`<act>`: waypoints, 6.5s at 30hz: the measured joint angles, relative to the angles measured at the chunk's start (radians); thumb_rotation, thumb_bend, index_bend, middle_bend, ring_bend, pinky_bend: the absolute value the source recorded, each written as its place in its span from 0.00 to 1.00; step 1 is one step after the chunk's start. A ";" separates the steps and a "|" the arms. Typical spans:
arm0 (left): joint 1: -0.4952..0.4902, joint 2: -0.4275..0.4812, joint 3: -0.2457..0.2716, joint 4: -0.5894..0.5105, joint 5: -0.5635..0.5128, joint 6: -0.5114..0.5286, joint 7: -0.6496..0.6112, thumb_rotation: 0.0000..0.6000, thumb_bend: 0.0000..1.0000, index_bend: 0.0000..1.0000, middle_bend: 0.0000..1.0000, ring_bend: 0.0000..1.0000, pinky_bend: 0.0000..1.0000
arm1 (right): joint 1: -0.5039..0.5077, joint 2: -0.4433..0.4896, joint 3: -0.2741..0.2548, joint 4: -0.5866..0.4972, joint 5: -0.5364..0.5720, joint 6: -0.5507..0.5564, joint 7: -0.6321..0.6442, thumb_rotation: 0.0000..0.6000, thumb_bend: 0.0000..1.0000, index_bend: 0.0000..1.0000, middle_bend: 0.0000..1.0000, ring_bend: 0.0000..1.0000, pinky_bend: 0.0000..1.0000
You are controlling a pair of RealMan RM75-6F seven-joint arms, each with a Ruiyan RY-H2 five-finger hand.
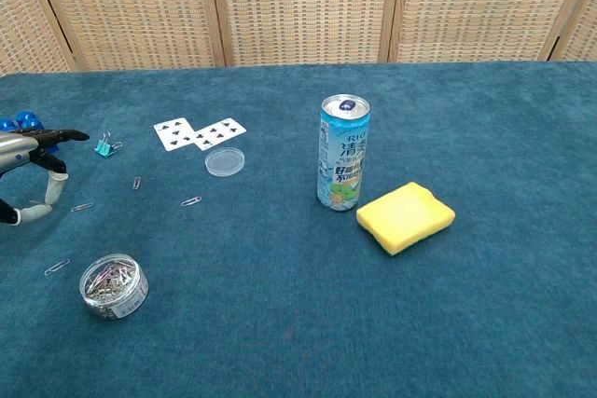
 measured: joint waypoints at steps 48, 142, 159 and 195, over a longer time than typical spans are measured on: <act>0.015 0.098 0.079 -0.468 0.121 0.058 0.251 1.00 0.36 0.37 0.00 0.00 0.00 | -0.005 0.014 0.002 0.001 -0.006 0.008 0.033 1.00 0.00 0.05 0.00 0.00 0.00; -0.030 -0.008 -0.012 0.014 -0.065 -0.100 0.018 1.00 0.37 0.48 0.00 0.00 0.00 | 0.002 0.005 0.000 0.000 -0.001 -0.005 0.012 1.00 0.00 0.05 0.00 0.00 0.00; -0.048 -0.064 -0.015 0.070 -0.057 -0.109 0.025 1.00 0.37 0.48 0.00 0.00 0.00 | 0.004 0.003 -0.001 0.000 0.001 -0.010 0.006 1.00 0.00 0.04 0.00 0.00 0.00; -0.048 -0.104 -0.011 0.120 -0.066 -0.130 0.020 1.00 0.42 0.60 0.00 0.00 0.00 | 0.004 0.007 -0.002 0.001 -0.002 -0.010 0.014 1.00 0.00 0.05 0.00 0.00 0.00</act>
